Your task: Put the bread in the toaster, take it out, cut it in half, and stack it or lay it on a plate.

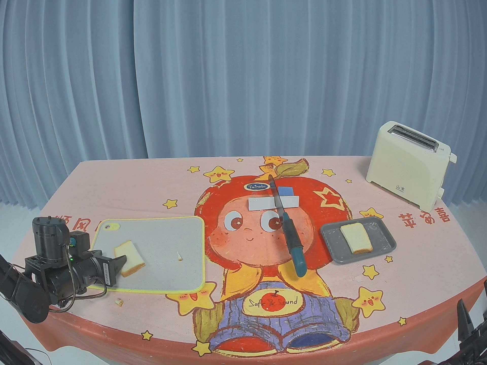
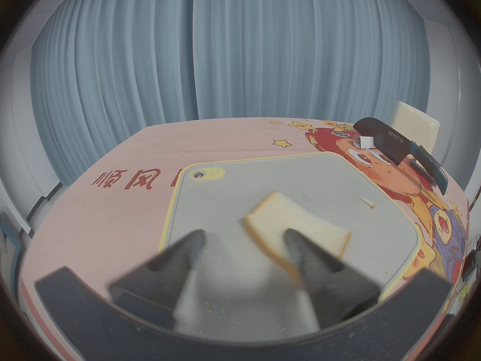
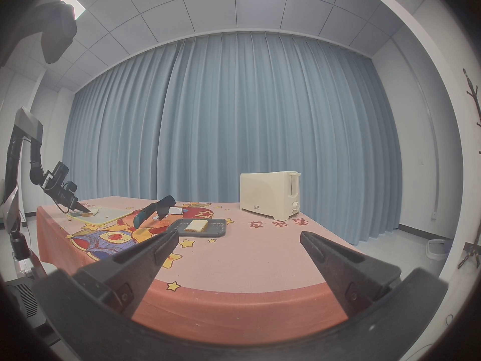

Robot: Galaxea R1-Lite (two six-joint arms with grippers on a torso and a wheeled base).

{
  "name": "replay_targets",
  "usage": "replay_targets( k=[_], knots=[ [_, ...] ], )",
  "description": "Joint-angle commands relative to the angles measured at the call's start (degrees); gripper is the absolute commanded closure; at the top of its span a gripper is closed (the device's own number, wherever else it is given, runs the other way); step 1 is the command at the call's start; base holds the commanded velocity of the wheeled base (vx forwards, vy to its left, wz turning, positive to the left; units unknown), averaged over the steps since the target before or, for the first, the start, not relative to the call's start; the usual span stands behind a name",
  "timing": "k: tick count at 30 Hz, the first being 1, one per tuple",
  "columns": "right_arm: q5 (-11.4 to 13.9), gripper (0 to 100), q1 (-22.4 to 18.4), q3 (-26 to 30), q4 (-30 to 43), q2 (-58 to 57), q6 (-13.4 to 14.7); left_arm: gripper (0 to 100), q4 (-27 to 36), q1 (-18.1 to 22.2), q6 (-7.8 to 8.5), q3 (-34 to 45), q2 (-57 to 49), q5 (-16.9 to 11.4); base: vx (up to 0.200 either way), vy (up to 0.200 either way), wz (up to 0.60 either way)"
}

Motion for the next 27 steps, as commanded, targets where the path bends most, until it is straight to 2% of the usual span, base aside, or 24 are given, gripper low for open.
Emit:
replay_targets(
  k=[1,18,27],
  knots=[
    [0.01,0,0.0,1.01,-0.04,-0.57,0.01,100,0.2,-0.07,0.08,0.08,0.15,-0.01,0.0,0.0,0.0],
    [0.01,0,0.0,1.01,-0.04,-0.49,0.01,100,0.2,-0.07,-0.01,-0.88,-0.73,-0.62,0.0,0.0,0.0],
    [0.01,0,0.0,1.01,-0.04,-0.57,0.01,100,0.37,-0.16,-0.01,-2.55,-6.62,-0.62,0.0,0.0,0.0]
  ],
)
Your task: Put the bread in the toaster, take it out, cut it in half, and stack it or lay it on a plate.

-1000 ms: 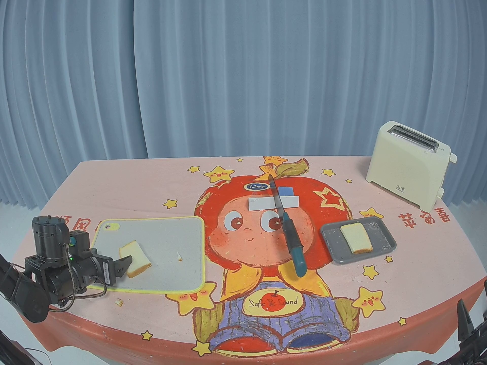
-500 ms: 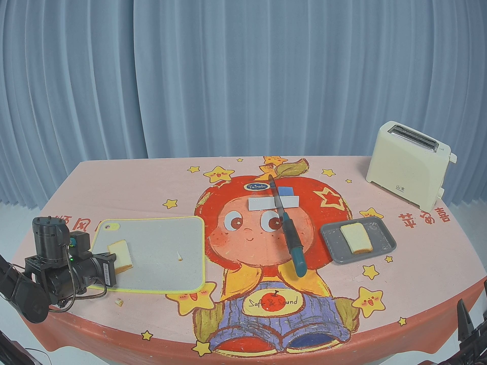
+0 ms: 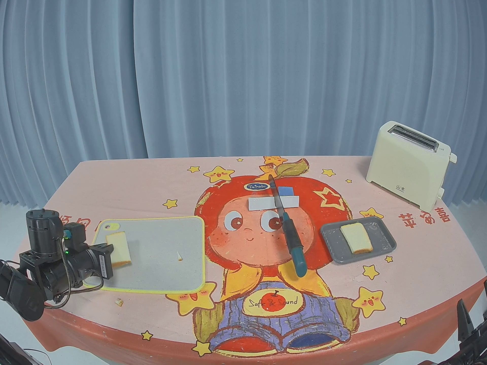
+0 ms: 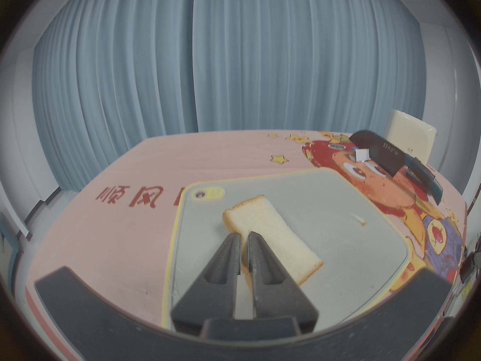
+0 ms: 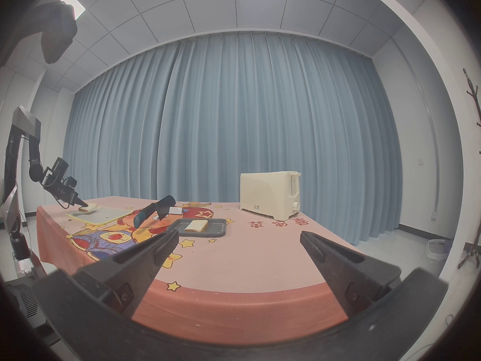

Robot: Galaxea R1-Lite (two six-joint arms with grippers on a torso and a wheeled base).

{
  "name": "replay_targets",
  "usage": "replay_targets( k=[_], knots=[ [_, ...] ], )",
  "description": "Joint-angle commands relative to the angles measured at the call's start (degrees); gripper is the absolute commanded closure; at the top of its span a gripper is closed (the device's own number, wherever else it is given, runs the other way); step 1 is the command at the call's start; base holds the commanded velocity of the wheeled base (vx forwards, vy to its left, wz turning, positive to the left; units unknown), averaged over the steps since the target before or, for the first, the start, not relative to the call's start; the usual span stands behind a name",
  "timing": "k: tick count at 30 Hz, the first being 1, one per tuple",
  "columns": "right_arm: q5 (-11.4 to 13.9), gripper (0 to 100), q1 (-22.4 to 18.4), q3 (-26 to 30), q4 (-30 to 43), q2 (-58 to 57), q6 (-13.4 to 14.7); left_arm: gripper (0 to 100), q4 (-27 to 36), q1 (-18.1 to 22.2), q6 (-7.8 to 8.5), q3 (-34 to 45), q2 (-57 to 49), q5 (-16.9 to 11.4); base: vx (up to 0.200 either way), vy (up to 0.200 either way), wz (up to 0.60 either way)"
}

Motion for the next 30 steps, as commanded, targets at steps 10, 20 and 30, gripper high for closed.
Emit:
replay_targets(
  k=[10,20,30],
  knots=[
    [0.08,0,0.0,1.01,-0.02,-0.49,0.01,100,0.15,-0.95,0.05,-2.36,-10.76,-0.05,0.0,0.0,0.0],
    [-0.01,0,0.0,1.01,-0.02,-0.57,0.1,100,1.56,-2.01,0.14,-3.24,-15.68,-0.14,0.0,0.0,0.0],
    [-0.01,0,0.0,1.01,0.25,-0.49,0.1,100,3.58,-4.91,0.14,-4.29,-18.85,-0.14,0.0,0.0,0.0]
  ],
)
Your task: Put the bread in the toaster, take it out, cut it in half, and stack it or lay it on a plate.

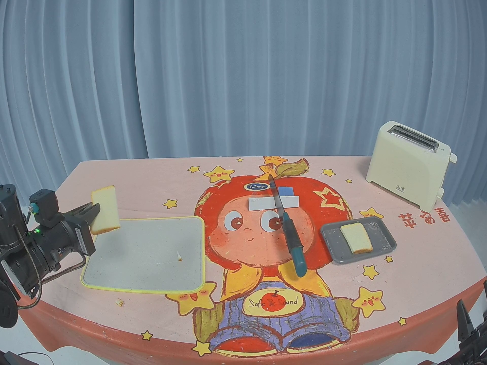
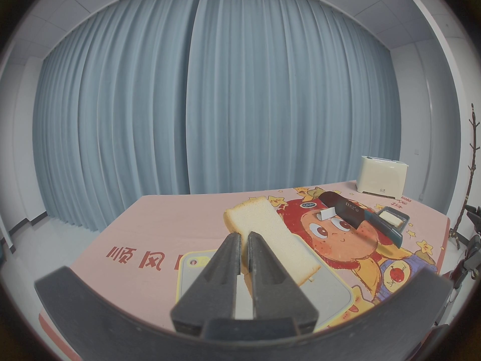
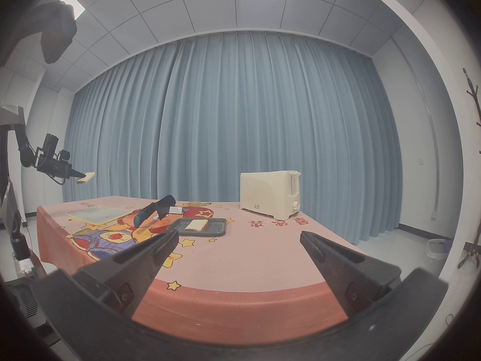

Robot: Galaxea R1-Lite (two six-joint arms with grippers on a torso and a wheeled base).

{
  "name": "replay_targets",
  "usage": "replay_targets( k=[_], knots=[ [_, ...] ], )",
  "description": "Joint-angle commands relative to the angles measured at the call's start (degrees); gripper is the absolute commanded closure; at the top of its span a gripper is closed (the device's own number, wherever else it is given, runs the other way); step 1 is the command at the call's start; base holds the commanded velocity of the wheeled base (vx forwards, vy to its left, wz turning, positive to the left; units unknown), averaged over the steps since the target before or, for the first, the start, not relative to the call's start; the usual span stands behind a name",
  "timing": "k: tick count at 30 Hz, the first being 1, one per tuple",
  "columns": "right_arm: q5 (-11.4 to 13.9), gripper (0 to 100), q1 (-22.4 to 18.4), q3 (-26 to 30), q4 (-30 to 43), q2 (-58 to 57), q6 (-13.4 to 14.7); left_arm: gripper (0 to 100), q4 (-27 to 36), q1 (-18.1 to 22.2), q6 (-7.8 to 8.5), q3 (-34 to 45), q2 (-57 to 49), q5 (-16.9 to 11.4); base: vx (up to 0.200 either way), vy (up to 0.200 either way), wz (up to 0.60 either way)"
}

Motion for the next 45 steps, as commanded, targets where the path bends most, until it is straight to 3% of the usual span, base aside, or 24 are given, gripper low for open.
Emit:
replay_targets(
  k=[1,37,45],
  knots=[
    [0.01,0,0.0,1.01,0.05,-0.49,0.01,100,0.7,-0.45,-0.02,-0.21,-1.8,0.02,0.0,0.0,0.0],
    [0.1,0,0.09,1.01,0.14,-0.49,0.01,100,1.93,-0.36,-0.11,-0.91,-3.83,0.64,0.0,0.0,0.0],
    [0.1,0,0.0,1.01,0.14,-0.49,0.1,100,1.93,-0.36,-0.11,-0.74,-4.27,0.64,0.0,-0.2,0.0]
  ],
)
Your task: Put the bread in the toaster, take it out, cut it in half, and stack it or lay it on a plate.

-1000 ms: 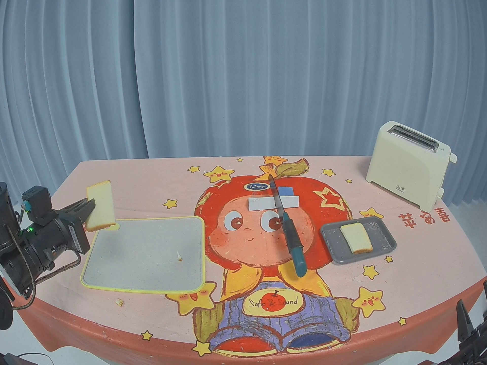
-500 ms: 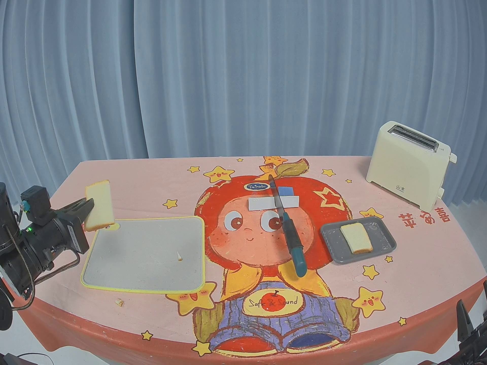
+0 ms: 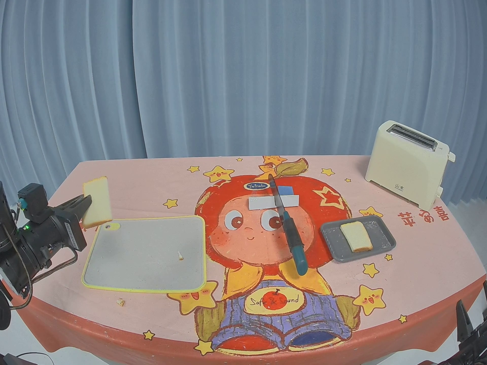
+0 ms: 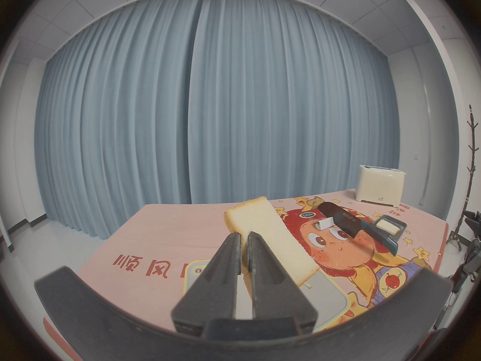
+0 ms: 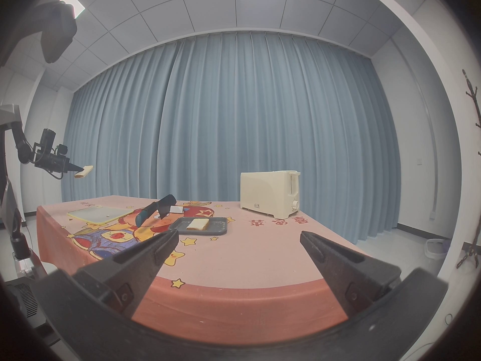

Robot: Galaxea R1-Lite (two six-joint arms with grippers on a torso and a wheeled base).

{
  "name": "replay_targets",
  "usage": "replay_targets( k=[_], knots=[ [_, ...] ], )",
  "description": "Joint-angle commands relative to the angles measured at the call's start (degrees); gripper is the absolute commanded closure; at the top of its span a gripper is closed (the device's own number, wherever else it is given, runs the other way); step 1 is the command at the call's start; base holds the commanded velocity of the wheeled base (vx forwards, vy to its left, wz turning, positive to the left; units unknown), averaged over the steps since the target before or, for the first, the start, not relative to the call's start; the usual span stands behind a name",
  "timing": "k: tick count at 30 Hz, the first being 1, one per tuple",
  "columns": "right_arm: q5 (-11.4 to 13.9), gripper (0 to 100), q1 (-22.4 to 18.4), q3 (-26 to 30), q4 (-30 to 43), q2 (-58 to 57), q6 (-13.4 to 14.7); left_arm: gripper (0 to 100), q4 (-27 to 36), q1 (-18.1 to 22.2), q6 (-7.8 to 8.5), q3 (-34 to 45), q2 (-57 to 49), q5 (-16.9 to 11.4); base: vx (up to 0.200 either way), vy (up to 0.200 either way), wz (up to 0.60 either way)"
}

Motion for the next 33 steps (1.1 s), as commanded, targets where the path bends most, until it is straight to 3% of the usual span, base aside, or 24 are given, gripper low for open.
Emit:
replay_targets(
  k=[1,33],
  knots=[
    [-0.07,0,0.09,1.01,-0.02,-0.49,-0.01,100,-0.03,0.0,-0.02,0.15,-0.22,0.01,0.0,-0.2,0.0],
    [0.02,0,0.09,1.01,-0.02,-0.49,-0.01,100,-0.03,-0.09,0.07,0.77,-0.39,-0.07,0.0,-0.2,0.0]
  ],
)
